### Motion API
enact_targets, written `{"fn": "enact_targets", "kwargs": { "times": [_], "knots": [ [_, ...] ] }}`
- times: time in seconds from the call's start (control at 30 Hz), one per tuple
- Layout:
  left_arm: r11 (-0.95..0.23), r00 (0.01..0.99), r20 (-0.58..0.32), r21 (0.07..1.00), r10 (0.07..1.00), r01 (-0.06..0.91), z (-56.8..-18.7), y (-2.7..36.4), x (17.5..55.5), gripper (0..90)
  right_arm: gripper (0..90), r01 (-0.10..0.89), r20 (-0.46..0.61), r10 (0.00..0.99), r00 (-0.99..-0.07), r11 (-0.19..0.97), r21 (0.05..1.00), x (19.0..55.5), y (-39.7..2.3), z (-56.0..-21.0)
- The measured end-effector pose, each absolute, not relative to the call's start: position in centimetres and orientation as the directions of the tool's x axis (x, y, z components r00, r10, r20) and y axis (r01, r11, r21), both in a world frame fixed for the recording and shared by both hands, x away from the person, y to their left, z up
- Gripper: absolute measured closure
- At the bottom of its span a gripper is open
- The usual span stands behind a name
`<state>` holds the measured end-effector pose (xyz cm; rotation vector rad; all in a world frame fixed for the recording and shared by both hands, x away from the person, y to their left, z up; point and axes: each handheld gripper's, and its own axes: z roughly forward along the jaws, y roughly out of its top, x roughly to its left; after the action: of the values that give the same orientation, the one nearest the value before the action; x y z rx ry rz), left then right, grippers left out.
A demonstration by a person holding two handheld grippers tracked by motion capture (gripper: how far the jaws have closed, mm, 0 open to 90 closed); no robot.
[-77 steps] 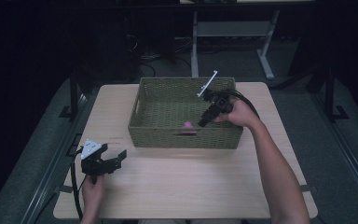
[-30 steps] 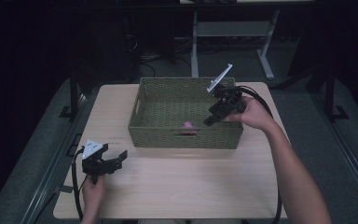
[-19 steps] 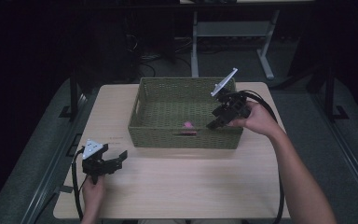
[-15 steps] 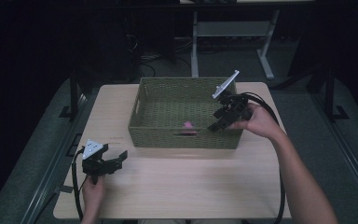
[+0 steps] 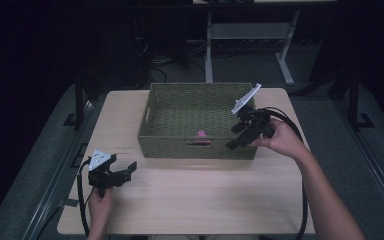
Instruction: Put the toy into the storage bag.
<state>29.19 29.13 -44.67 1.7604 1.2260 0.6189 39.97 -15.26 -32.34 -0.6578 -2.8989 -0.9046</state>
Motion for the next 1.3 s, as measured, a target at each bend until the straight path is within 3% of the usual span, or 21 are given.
{"fn": "enact_targets", "kwargs": {
  "times": [1.3],
  "knots": [
    [-0.127, 0.393, -0.085, 0.866, 0.915, 0.483, -44.6, 29.1, 29.1, 13.7, 25.4, 0.409, 0.183, 0.373, -0.91, 0.73, 0.548, 35.6, -17.0, -37.1]
  ]
}}
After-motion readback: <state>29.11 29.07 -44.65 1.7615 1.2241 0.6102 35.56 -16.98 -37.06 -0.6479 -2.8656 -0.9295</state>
